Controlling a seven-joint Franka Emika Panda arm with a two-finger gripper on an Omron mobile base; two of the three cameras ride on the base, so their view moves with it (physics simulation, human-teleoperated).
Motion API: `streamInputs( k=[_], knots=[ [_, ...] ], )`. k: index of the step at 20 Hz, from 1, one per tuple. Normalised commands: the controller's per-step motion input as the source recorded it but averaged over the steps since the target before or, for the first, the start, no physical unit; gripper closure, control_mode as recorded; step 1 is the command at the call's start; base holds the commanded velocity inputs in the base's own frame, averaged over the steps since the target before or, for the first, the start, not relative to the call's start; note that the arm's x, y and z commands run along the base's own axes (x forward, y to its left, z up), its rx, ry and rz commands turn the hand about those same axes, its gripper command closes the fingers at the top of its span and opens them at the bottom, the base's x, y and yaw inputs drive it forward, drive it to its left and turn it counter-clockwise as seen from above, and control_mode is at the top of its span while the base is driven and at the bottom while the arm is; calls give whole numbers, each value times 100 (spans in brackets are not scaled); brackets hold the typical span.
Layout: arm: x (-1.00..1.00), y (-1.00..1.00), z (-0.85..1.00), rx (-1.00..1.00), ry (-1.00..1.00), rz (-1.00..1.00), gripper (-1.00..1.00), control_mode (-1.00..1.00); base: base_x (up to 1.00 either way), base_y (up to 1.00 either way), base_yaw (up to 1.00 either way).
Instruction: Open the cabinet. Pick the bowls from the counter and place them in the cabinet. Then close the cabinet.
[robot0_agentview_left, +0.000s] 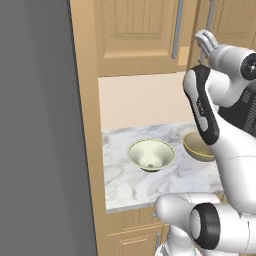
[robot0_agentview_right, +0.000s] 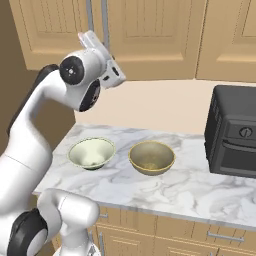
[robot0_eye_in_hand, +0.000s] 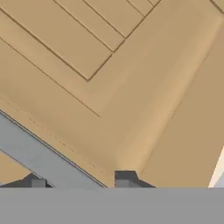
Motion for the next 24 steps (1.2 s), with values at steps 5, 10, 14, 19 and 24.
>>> streamInputs(
  k=[5, 10, 14, 19, 24],
  knots=[
    [-97, -100, -11, 42, 27, -1, 100, -100, 0, 0, 0],
    [-99, -100, -32, 39, 17, 0, 100, -100, 0, 0, 0],
    [-81, -100, -71, 38, 3, 0, 100, -100, 0, 0, 0],
    [-61, -100, -93, 38, 0, 0, 100, -100, 0, 0, 0],
    [-83, -80, -100, 28, -15, 0, 100, -100, 0, 0, 0]
  ],
)
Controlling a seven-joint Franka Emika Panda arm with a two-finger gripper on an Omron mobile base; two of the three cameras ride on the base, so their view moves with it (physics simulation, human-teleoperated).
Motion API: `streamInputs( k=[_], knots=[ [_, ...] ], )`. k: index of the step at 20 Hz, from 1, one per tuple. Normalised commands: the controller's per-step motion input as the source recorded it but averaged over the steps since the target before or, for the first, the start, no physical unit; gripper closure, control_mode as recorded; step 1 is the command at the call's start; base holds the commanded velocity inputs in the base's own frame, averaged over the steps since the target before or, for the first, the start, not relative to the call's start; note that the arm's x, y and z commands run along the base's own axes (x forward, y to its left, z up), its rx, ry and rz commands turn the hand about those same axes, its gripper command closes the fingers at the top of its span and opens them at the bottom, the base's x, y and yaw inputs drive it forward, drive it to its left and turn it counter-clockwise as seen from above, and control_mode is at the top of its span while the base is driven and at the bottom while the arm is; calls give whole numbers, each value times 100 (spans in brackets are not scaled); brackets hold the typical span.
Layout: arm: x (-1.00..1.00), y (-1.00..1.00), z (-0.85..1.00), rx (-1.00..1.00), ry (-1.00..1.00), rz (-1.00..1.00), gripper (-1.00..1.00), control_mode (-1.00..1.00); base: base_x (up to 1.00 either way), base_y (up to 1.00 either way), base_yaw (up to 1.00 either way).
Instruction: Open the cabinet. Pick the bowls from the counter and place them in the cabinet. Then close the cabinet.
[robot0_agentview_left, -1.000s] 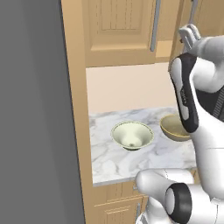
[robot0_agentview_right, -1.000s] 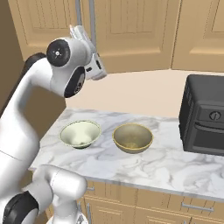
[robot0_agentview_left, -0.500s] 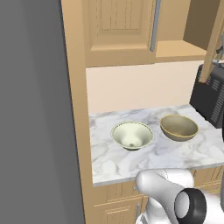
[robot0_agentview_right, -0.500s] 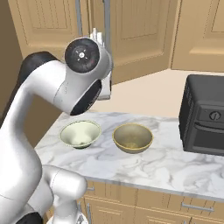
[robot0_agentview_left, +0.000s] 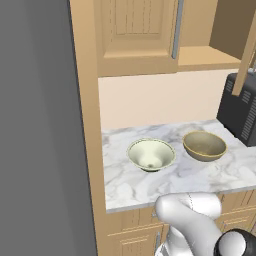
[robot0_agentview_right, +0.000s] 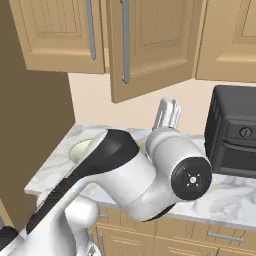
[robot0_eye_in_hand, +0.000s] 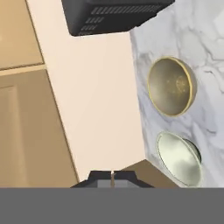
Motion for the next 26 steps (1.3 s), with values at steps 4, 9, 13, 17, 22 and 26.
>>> streamInputs(
  k=[4, 9, 13, 17, 22, 26],
  knots=[
    [-100, 36, -13, 8, -39, -2, -100, -100, 0, 0, 0],
    [-92, 92, 66, -3, -30, -13, -100, -100, 0, 0, 0],
    [-54, 100, 49, -14, -18, -23, -100, -100, 0, 0, 0],
    [-10, 100, 23, -21, -4, -29, -100, -100, 0, 0, 0],
    [68, 90, 1, -23, 15, -26, -100, -100, 0, 0, 0],
    [90, 42, 3, -17, 19, -14, -100, -100, 0, 0, 0]
  ],
)
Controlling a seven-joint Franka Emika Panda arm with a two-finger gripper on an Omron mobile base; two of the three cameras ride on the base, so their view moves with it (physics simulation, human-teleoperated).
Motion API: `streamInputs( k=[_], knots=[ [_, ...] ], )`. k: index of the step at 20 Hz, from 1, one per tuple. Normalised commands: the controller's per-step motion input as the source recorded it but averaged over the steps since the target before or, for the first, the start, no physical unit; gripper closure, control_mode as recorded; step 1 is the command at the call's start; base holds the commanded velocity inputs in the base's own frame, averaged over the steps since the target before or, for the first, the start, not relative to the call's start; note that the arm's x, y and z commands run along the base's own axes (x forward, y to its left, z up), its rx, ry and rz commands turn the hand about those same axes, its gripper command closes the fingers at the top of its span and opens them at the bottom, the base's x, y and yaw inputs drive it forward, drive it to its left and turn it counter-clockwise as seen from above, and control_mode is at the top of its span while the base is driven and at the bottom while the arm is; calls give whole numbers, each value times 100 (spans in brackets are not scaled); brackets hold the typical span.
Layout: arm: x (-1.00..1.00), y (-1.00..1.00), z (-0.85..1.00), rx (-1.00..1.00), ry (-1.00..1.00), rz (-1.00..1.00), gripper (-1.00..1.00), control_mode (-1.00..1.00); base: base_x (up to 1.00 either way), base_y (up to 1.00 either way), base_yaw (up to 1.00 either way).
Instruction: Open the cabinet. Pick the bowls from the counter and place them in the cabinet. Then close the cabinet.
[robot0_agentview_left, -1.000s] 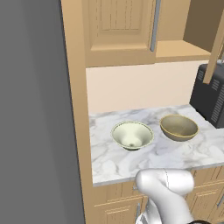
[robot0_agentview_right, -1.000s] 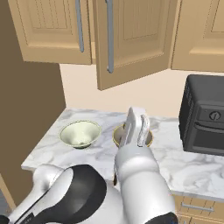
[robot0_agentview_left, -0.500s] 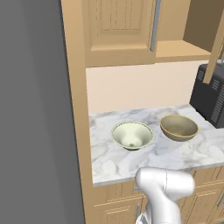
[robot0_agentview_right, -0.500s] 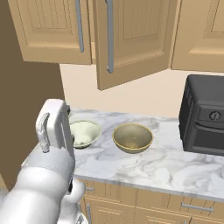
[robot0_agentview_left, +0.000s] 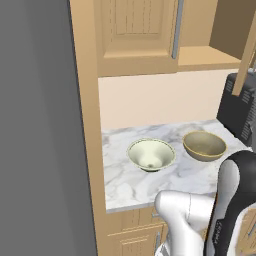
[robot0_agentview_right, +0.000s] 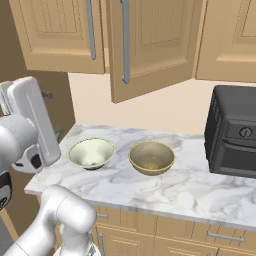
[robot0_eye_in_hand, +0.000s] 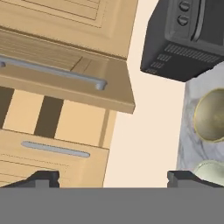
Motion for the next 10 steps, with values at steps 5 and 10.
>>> streamInputs(
  k=[5, 10],
  knots=[
    [84, 37, 11, -12, 1, -12, -100, -100, 0, 0, 0],
    [84, 3, 2, -1, 3, 0, -100, -100, 0, 0, 0]
  ],
)
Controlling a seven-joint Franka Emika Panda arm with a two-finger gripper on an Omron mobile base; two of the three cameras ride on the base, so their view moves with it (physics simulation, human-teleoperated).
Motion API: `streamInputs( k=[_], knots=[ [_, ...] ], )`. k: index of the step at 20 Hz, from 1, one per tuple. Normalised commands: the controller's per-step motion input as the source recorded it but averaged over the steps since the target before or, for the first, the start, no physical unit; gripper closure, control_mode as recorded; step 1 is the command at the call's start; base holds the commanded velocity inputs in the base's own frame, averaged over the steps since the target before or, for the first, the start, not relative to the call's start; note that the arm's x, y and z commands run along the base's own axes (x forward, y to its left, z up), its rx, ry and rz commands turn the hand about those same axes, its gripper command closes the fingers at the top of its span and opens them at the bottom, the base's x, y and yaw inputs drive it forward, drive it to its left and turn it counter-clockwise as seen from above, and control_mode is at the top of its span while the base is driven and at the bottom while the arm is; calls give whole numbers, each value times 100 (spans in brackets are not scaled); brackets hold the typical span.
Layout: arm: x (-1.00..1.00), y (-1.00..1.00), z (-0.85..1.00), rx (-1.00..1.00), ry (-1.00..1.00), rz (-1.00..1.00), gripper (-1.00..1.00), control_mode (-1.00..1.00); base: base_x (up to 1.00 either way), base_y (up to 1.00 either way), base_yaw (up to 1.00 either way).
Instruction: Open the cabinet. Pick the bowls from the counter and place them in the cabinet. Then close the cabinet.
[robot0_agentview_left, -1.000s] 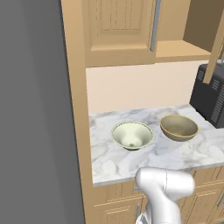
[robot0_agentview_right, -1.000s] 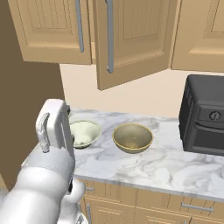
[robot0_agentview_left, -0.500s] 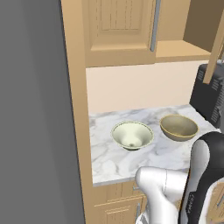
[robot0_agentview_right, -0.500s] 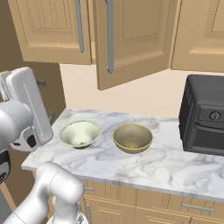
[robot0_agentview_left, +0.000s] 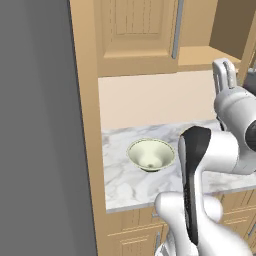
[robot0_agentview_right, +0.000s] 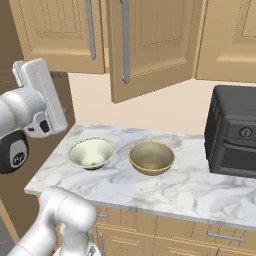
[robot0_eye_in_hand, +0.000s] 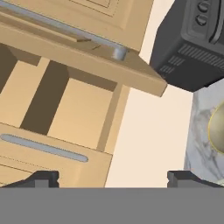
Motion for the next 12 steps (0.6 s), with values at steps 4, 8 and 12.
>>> streamInputs(
  k=[4, 8, 12],
  knots=[
    [72, 0, 0, 0, -2, 0, -100, -100, 0, 0, 0],
    [53, -6, 0, 0, -6, 0, -100, -100, 0, 0, 0],
    [36, -16, 0, 0, -10, -6, -100, -100, 0, 0, 0]
  ],
)
